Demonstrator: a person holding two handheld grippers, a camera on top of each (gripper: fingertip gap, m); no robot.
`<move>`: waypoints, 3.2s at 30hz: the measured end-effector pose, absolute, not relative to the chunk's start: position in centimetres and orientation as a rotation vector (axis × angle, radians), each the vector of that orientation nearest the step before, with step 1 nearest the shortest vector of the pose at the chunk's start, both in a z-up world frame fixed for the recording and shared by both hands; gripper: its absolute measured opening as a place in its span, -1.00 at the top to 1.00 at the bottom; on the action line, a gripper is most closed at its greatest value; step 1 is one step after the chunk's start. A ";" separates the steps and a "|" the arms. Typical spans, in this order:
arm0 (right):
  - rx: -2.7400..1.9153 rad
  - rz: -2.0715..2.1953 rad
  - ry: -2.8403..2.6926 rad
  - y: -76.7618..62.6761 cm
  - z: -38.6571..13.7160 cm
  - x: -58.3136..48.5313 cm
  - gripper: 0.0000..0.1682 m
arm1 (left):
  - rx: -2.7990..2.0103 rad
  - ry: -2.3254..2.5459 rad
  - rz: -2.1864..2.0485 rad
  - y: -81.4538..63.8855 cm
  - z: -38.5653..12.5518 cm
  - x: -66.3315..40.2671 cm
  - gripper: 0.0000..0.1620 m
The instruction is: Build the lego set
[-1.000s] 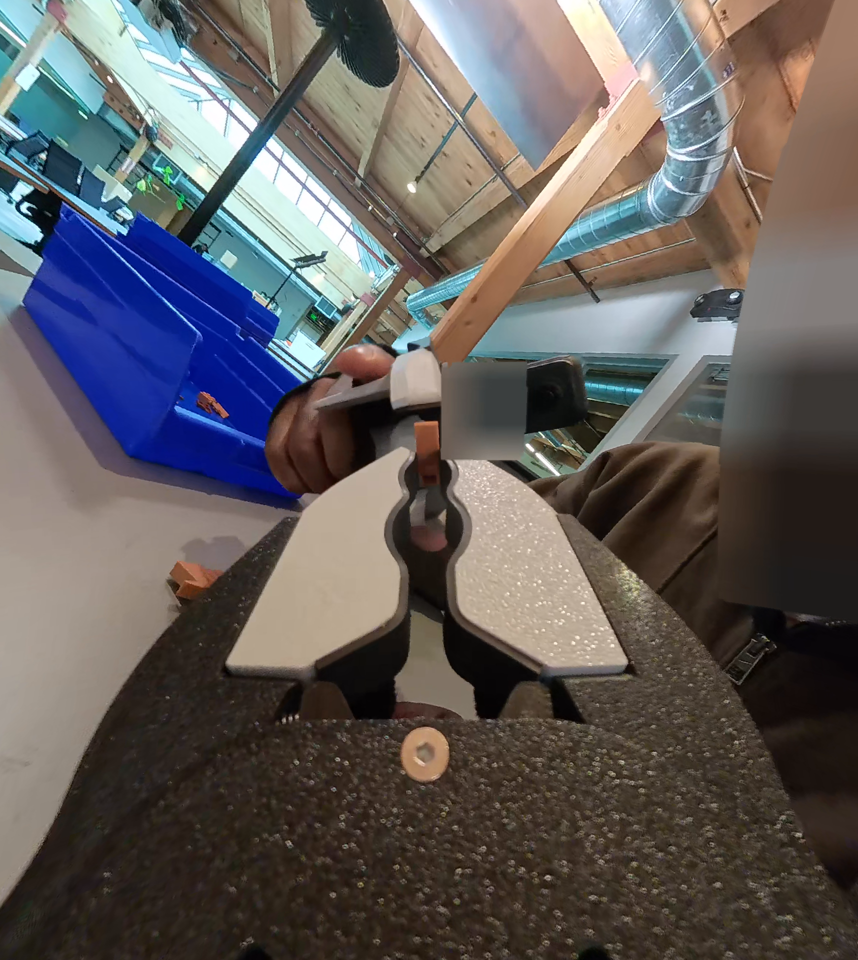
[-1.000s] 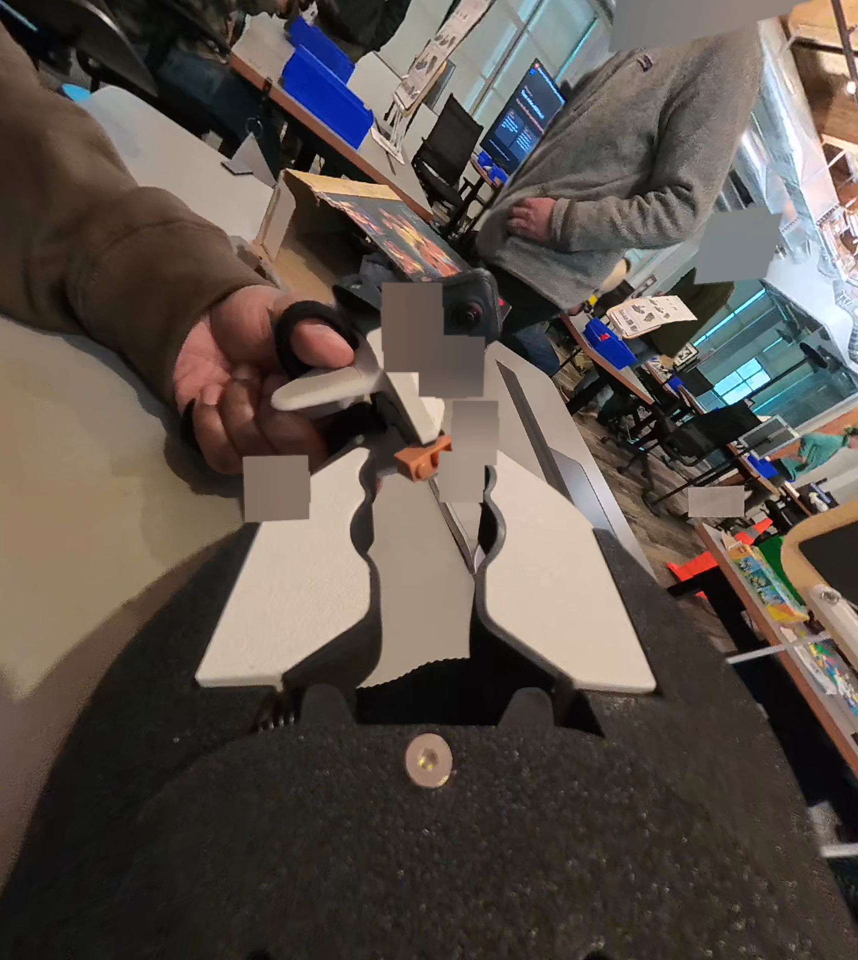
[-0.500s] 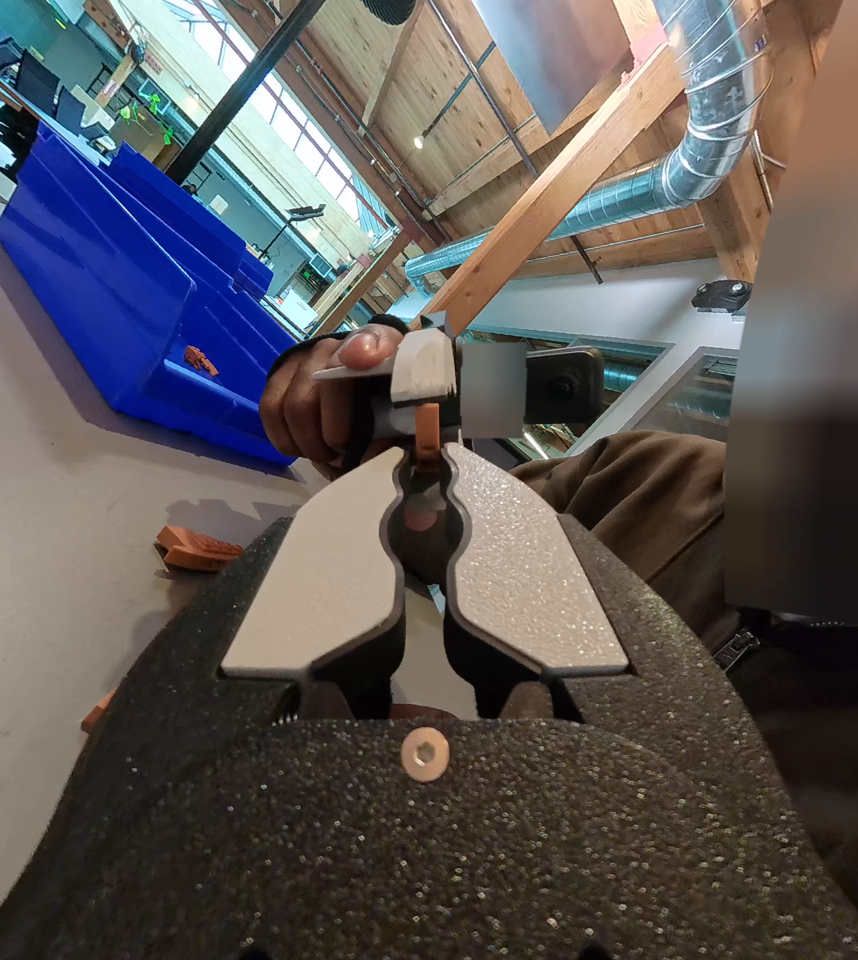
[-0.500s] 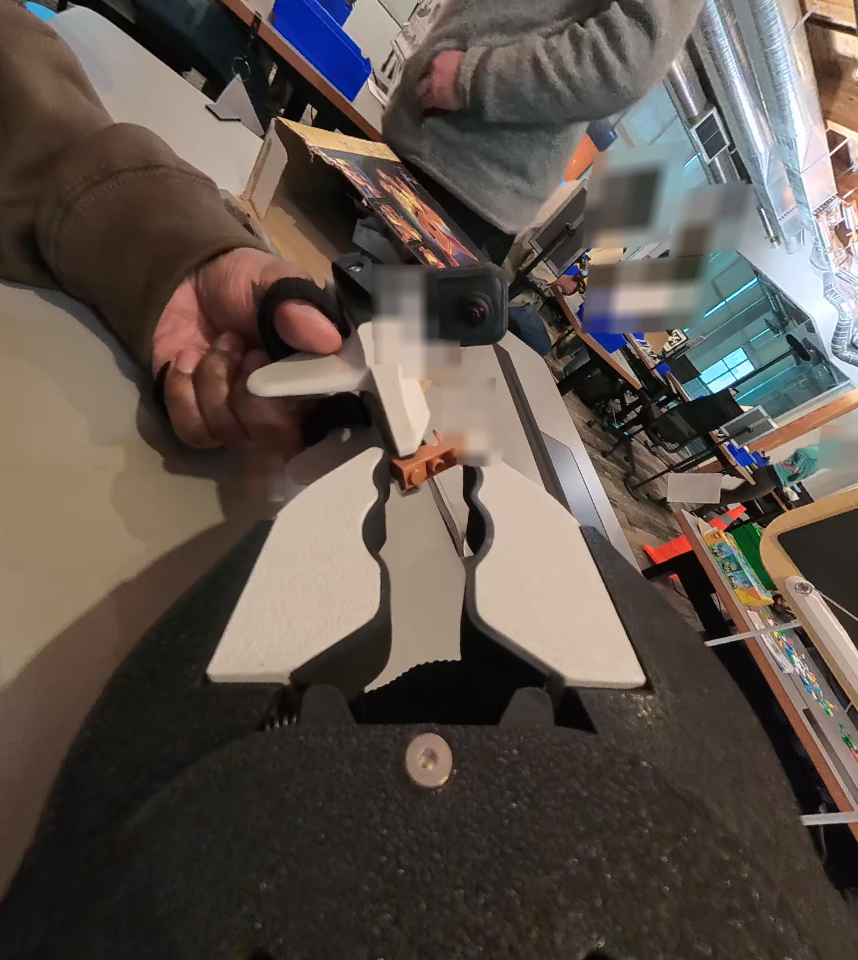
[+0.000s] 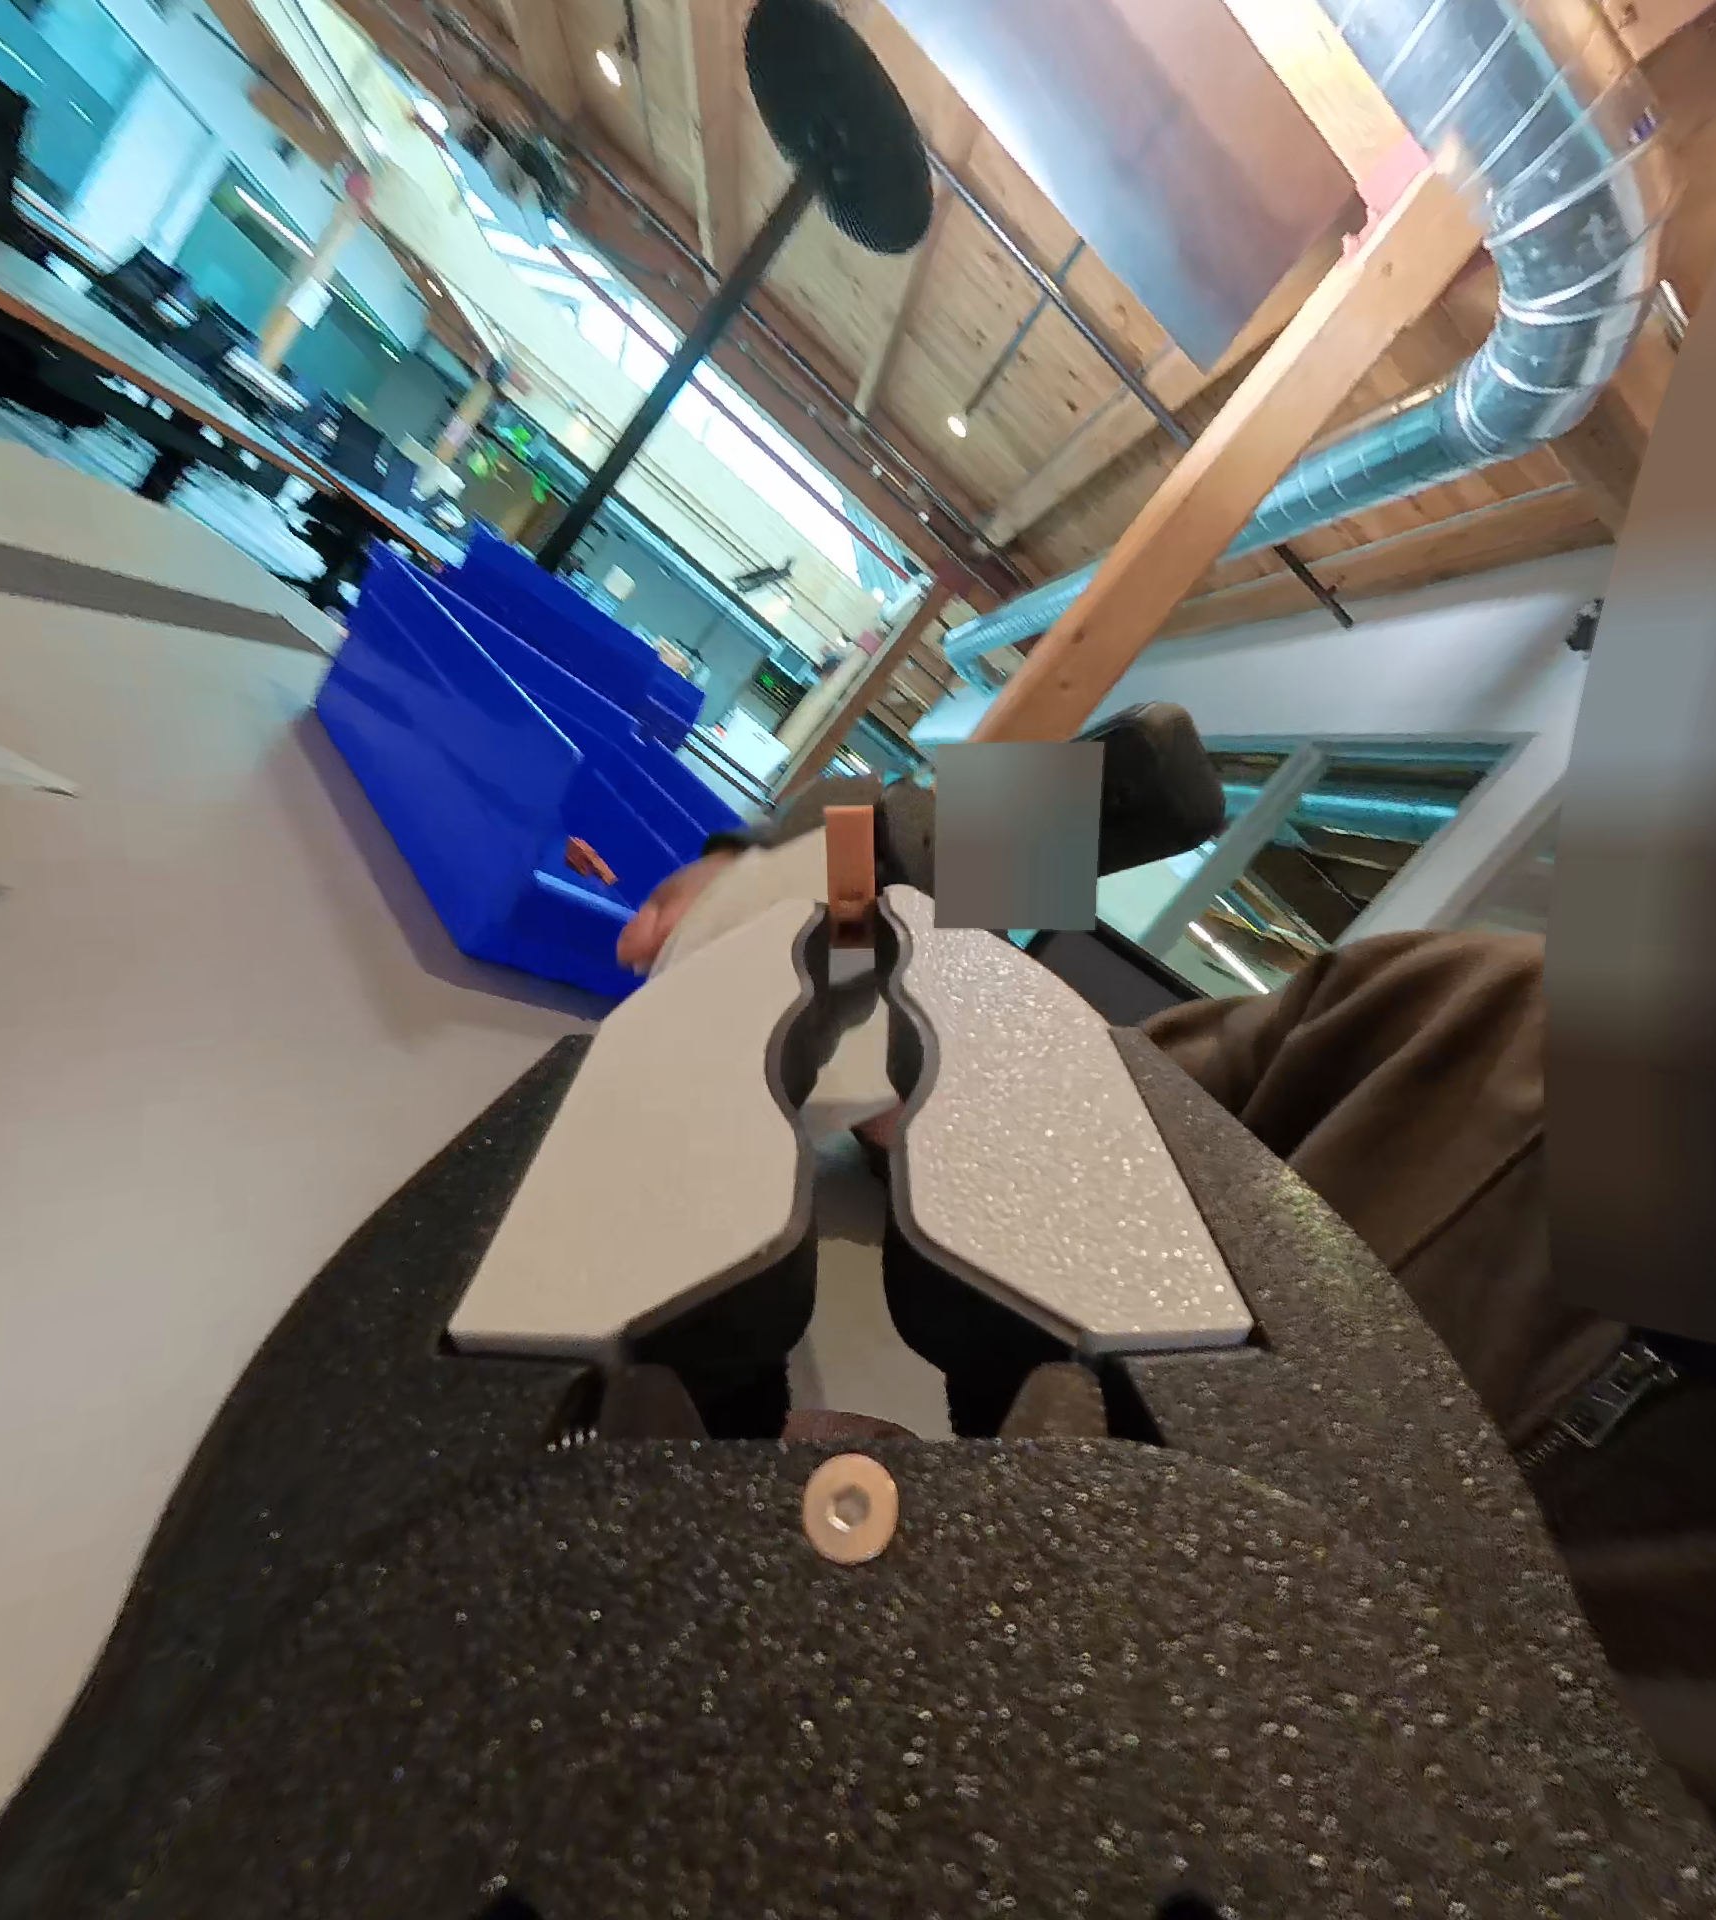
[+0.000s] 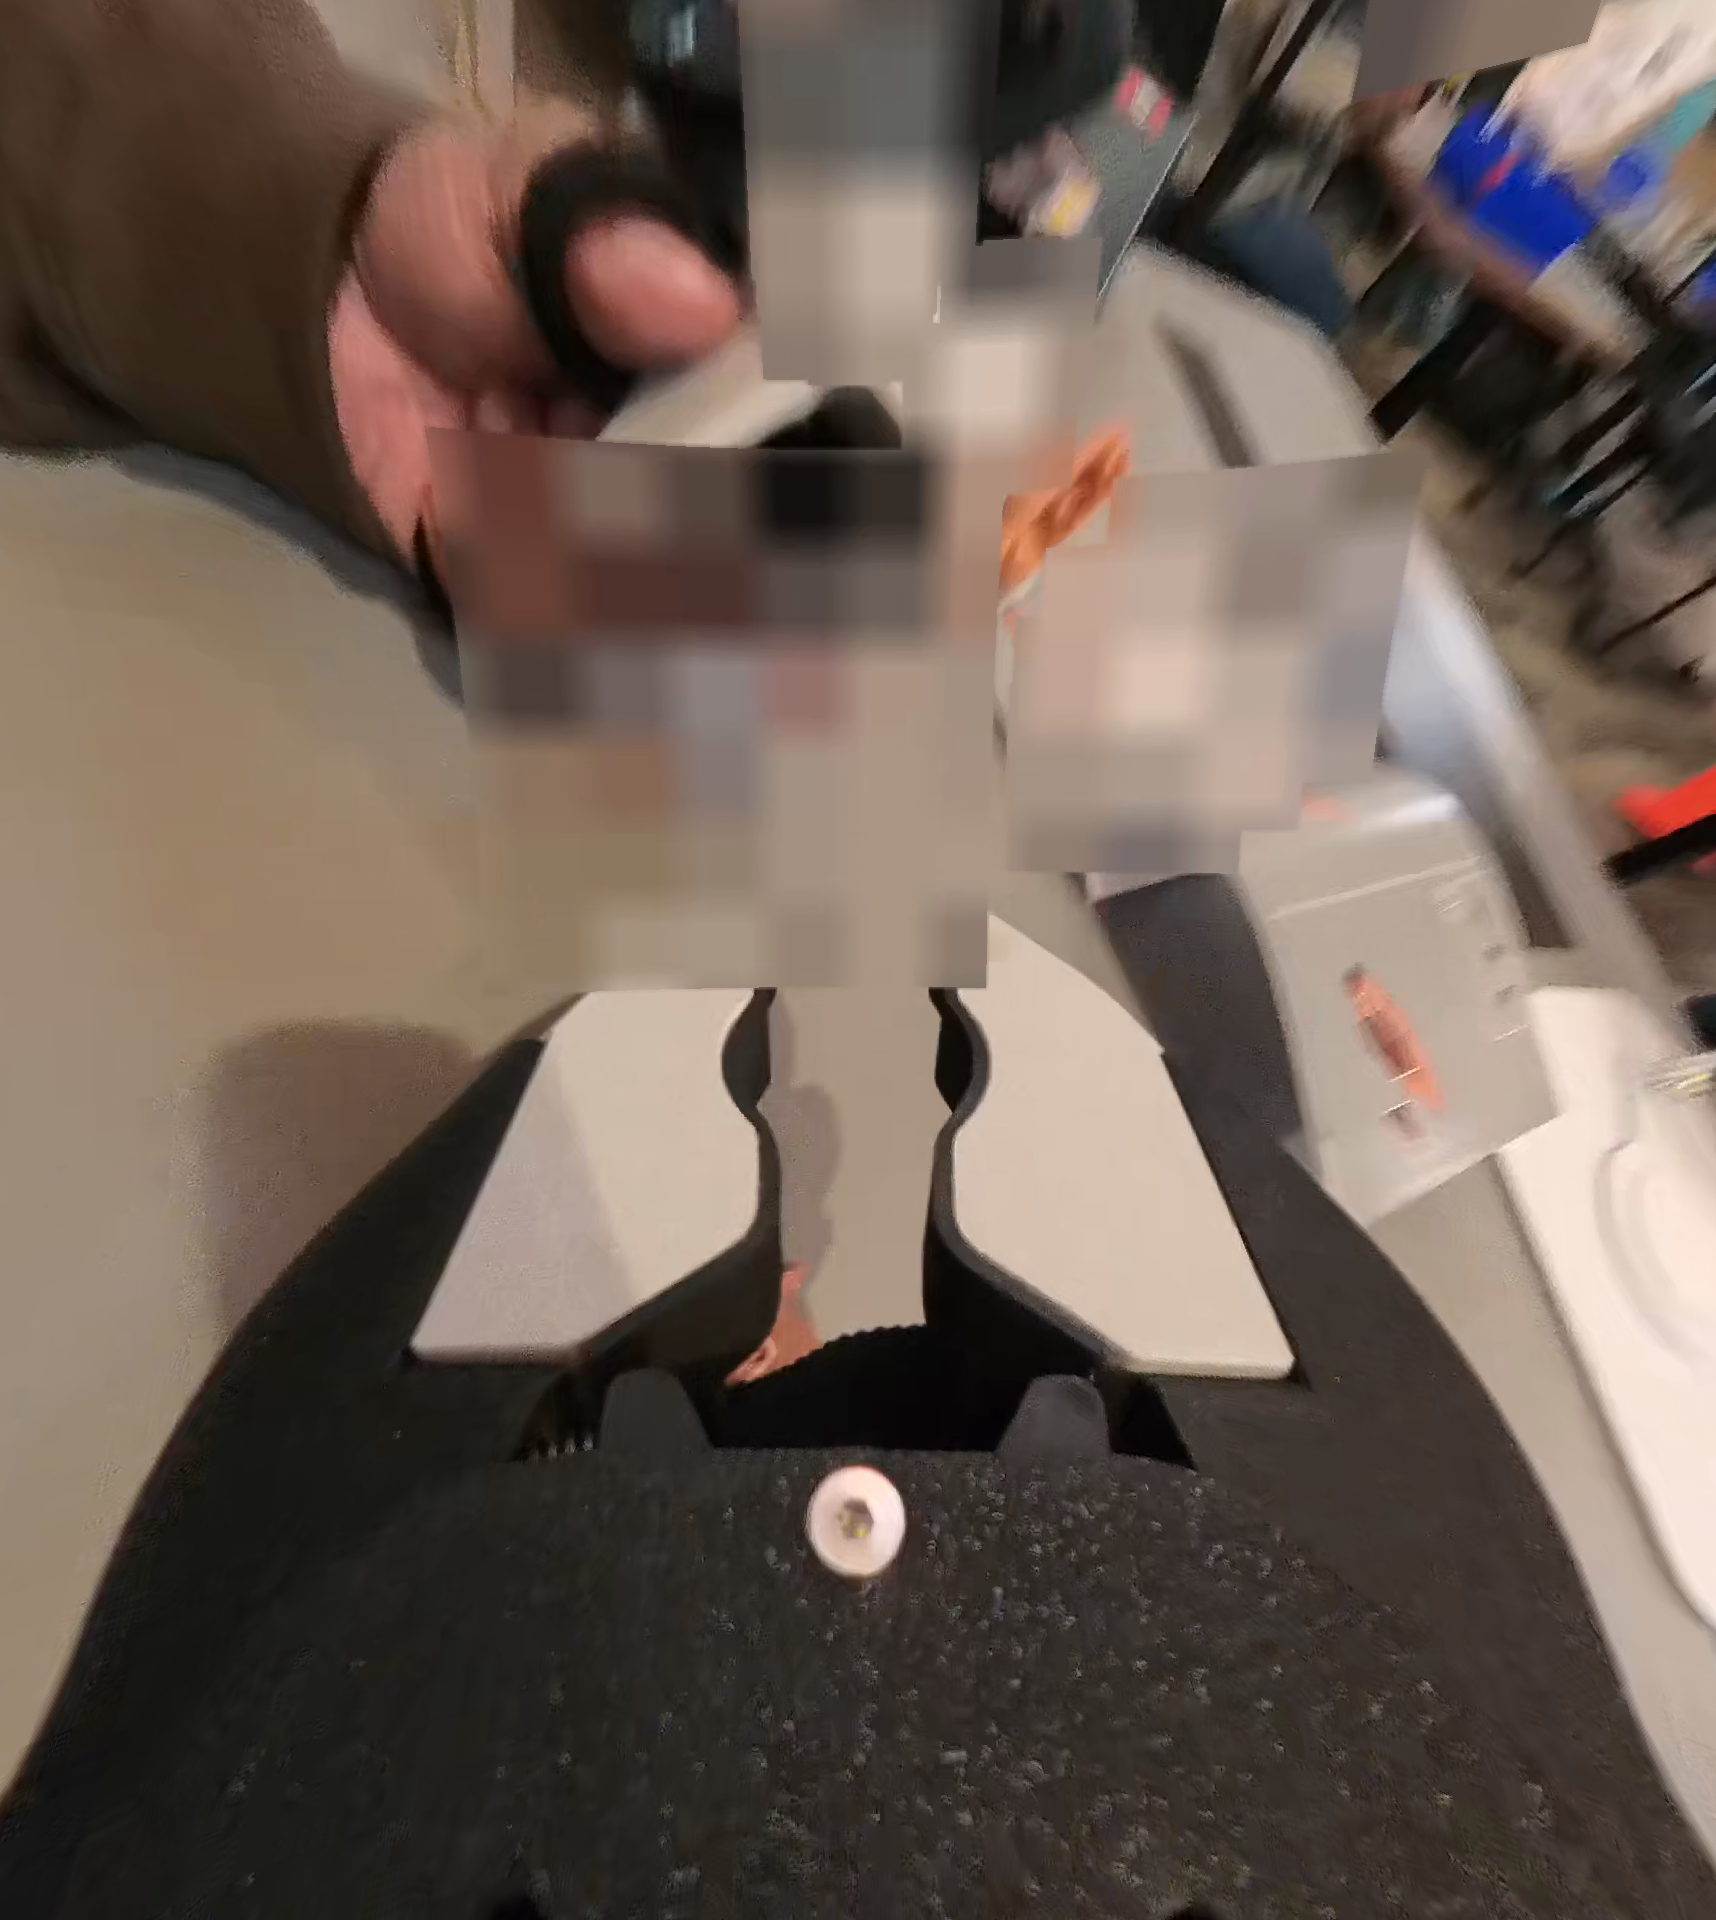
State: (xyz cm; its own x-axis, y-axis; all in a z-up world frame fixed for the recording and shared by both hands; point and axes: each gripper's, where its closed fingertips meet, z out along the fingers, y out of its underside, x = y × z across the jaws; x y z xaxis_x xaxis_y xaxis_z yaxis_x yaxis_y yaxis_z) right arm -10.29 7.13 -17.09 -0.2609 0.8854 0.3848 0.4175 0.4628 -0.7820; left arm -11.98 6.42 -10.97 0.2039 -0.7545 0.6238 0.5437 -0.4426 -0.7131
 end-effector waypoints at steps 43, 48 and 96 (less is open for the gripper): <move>-1.568 0.858 -2.081 4.1 -23.8 -8.7 0.88 | -1.394 0.194 -1.398 7.0 -11.0 -13.0 0.90; -1.579 0.813 -2.089 4.7 -24.7 -8.5 0.88 | -1.393 0.193 -1.398 7.0 -11.0 -13.1 0.90; -1.505 0.547 -1.991 5.1 -24.4 -9.1 0.85 | -1.397 0.196 -1.378 7.0 -10.9 -13.1 0.90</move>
